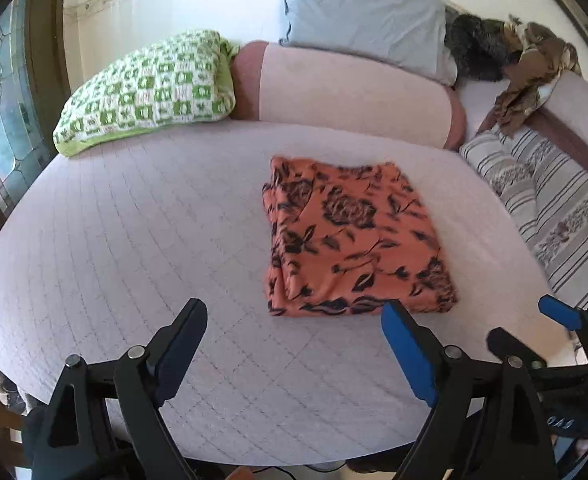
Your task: Fold small clothes
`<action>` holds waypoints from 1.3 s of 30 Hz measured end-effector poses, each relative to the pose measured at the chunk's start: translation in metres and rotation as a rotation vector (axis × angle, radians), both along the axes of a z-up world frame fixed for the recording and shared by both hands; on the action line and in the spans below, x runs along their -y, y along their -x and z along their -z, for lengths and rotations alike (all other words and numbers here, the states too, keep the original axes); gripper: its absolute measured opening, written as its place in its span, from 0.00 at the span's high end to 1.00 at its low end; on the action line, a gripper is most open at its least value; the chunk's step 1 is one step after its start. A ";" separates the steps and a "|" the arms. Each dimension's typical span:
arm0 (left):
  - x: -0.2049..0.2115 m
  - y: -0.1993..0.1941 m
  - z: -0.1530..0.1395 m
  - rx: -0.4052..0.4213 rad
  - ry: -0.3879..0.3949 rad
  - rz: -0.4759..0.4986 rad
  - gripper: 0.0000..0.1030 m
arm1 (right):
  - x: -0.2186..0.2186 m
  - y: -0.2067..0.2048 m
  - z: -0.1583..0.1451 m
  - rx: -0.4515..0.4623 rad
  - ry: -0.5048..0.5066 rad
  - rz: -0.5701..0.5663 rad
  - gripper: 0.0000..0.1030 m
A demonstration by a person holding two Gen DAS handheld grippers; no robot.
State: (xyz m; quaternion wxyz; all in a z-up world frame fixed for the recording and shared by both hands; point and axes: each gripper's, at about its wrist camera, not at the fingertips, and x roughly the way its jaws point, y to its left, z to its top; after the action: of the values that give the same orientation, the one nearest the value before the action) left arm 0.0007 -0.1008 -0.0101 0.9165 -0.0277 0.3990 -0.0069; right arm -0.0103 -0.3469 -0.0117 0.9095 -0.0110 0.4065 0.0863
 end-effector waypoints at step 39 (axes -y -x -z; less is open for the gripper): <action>0.022 -0.012 -0.036 0.093 -0.081 0.032 0.00 | -0.014 -0.017 -0.020 0.034 0.088 -0.012 0.00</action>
State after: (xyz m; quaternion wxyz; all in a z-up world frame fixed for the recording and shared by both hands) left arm 0.0124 -0.1223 0.0260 0.9342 0.0164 0.3564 -0.0066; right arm 0.0063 -0.3332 0.0083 0.9143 -0.0549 0.3944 0.0734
